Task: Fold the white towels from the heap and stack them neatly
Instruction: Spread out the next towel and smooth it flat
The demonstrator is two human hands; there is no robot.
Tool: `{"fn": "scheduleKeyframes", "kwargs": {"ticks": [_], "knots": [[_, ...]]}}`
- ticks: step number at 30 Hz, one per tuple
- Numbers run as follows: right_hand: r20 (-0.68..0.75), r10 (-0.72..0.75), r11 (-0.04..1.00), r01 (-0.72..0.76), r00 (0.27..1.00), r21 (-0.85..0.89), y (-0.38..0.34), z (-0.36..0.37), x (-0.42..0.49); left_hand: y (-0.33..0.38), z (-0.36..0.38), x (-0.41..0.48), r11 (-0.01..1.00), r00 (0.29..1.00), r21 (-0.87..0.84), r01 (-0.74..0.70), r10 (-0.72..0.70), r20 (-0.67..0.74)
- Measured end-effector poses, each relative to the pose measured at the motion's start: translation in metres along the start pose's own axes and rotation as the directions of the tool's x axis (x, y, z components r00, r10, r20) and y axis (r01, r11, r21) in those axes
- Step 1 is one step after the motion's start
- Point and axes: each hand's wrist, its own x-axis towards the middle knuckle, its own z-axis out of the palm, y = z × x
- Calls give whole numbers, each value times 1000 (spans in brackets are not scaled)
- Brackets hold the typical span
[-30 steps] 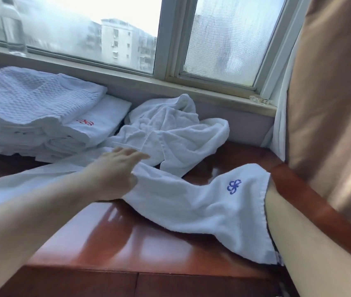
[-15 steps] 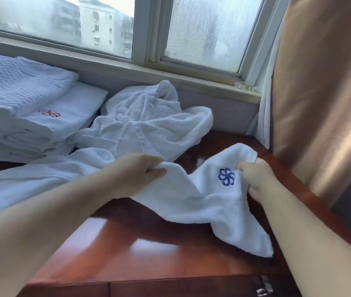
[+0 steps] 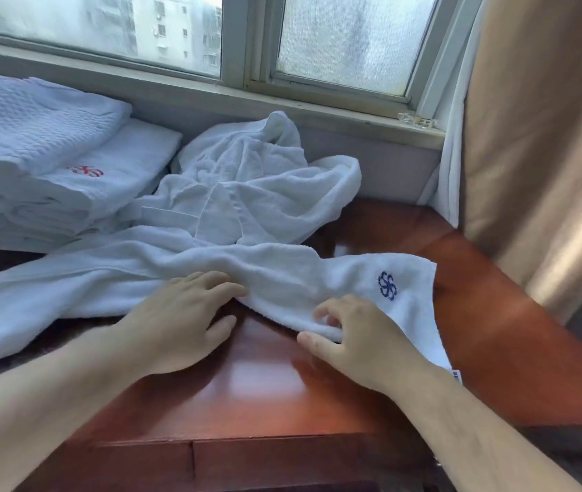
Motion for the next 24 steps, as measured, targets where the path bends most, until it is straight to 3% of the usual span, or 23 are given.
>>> {"fn": "scheduleKeyframes", "kwargs": {"ticks": [4,6,9,13,14,16,18,20,21,22,23,24], "knots": [[-65,-50,999,50,997,1,-8,4,-8,-4,14,15,997,996,14,80,-81,37],[-92,-41,999,39,995,-16,-4,7,-15,-5,19,28,992,992,33,121,-120,-24],[-156,81,985,-102,984,-137,11,4,-22,-1,19,45,983,975,21,184,-180,-129],[-219,47,966,-101,975,-239,17,-1,-23,3,22,55,992,969,-16,126,-126,-211],[-249,47,978,-95,967,-187,17,-3,-23,4,21,55,994,968,-48,95,-103,-227],[-288,92,993,-67,953,94,12,-13,-19,7,18,49,987,965,-157,29,-68,-252],[-231,104,907,3,967,421,-4,-25,-14,14,13,37,972,972,-229,-50,-5,-235],[-71,52,651,20,996,759,-22,-38,-9,24,9,27,966,980,-234,-109,64,-189],[4,24,508,-16,1000,861,-30,-44,-6,27,9,25,959,977,-251,-132,84,-194],[37,5,439,-35,999,898,-36,-48,-3,30,7,25,945,975,-297,-136,74,-209],[12,14,481,-17,1000,877,-39,-48,0,32,3,26,916,977,-389,-102,18,-214],[-73,40,624,32,997,781,-40,-47,4,32,-1,26,856,978,-515,-44,-69,-199]]}}
